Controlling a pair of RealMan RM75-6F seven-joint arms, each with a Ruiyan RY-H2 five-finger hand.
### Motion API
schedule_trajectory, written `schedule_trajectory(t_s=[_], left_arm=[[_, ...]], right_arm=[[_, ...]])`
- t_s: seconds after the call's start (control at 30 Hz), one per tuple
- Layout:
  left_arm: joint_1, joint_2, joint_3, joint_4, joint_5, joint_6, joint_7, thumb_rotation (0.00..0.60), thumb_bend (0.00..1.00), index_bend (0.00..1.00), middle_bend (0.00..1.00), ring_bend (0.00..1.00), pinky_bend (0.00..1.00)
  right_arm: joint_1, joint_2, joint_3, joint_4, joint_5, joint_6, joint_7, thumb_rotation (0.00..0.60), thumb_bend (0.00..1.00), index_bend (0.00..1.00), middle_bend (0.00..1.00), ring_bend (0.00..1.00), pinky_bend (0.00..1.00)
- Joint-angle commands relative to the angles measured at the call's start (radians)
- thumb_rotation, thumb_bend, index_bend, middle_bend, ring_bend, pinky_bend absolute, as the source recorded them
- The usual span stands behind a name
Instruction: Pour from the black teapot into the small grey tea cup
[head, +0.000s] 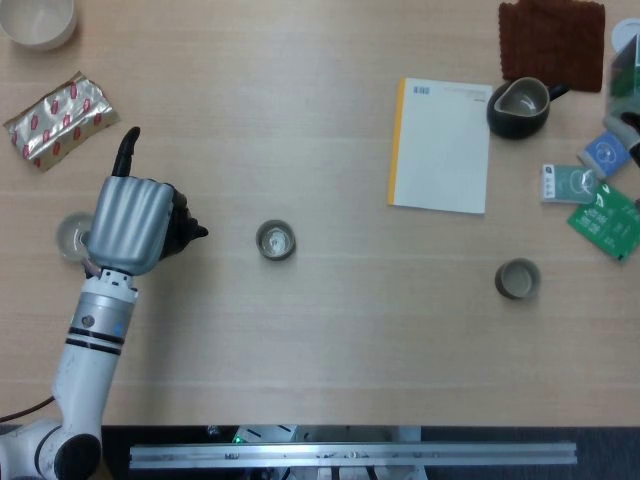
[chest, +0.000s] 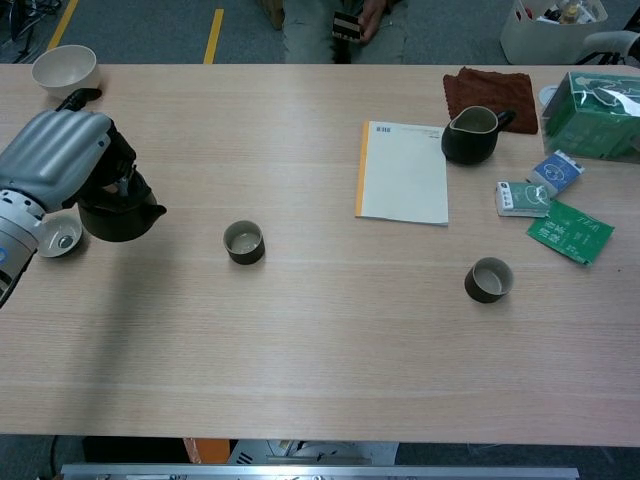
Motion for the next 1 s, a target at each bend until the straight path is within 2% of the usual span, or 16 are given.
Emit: schedule_trajectory(t_s=[0.03,0.43,1.0], left_arm=[[-0.015,-0.022,-0.006,0.015,-0.015,-0.005,0.015,0.6,0.27,0.94,1.0,0.81,0.01],[-0.065,-0.116,-0.01,0.098,-0.043,-0.016,0.06,0.6,0.27,0.94,1.0,0.8,0.01],[-0.106,-0.192,0.009,0.146,-0.026,-0.001,0.126,0.6,0.27,0.94,1.0,0.8,0.01]], right_arm=[[-0.017,0.0,0.008,0.015,-0.01,-0.001,0.016,0.6,0.31,0.07,0.14,0.08,0.13],[-0.077,0.003,0.041,0.059,-0.02,-0.007,0.066,0.6,0.31,0.07,0.14,0.08,0.13],[-0.132,0.001,0.079,0.117,-0.026,-0.018,0.139,0.6,0.31,0.07,0.14,0.08,0.13]])
